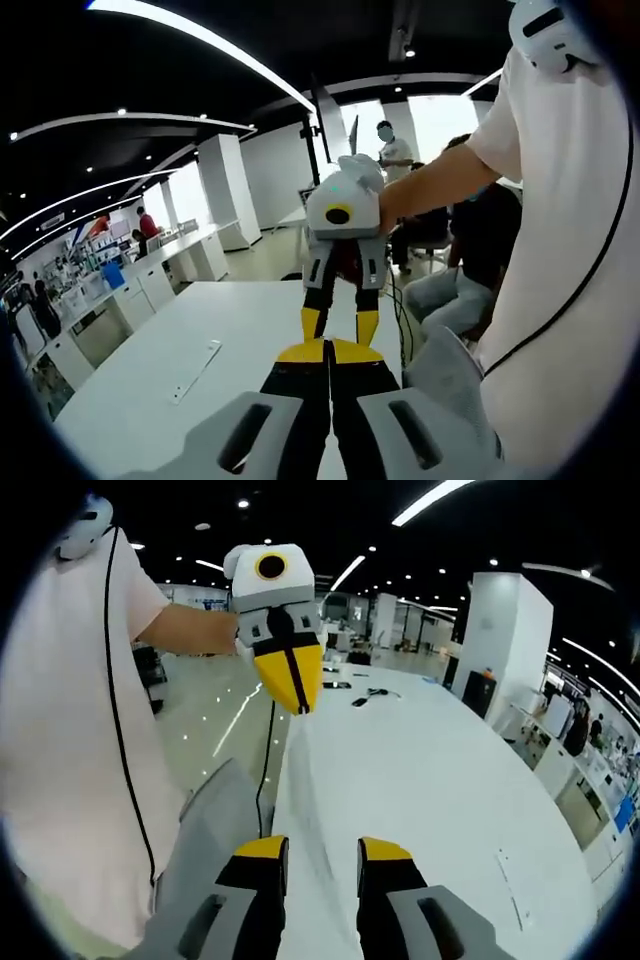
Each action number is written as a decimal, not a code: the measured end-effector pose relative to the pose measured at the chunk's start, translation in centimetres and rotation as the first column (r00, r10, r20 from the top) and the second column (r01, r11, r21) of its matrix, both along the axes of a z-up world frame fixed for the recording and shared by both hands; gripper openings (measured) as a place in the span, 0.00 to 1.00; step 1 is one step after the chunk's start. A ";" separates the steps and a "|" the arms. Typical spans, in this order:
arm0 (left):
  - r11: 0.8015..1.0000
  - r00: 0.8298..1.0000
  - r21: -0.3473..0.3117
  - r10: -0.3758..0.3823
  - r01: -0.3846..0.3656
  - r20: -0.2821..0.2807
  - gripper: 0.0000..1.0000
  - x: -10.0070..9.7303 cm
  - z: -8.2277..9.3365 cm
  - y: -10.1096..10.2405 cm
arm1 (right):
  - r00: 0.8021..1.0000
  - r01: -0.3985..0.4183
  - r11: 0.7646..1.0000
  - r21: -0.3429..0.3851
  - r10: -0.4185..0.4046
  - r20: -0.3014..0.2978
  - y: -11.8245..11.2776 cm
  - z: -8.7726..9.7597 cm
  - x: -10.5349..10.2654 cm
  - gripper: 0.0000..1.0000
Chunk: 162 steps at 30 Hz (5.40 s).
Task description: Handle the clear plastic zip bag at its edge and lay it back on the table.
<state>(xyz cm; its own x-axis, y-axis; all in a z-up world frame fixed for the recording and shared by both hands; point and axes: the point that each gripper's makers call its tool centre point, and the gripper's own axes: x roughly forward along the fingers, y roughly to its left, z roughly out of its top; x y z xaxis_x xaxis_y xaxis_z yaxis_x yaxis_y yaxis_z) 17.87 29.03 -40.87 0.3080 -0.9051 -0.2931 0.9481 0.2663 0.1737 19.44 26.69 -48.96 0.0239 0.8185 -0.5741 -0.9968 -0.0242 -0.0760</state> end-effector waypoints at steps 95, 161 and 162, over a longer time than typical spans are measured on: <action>0.998 0.998 -0.066 -0.021 0.017 -0.058 0.00 -2.0 -0.2 0.4 | 0.996 -0.074 0.993 -0.093 0.079 0.049 -0.2 1.0 -2.1 0.03; 1.000 1.000 0.010 -0.003 0.003 -0.023 0.00 -1.4 -1.0 0.2 | 0.976 -0.158 0.987 -0.015 0.158 0.147 2.6 4.5 -2.8 0.00; 1.000 1.000 0.010 -0.003 0.003 -0.022 0.00 -1.4 -1.0 0.2 | 0.977 -0.154 0.988 -0.019 0.155 0.149 2.5 4.3 -2.7 0.00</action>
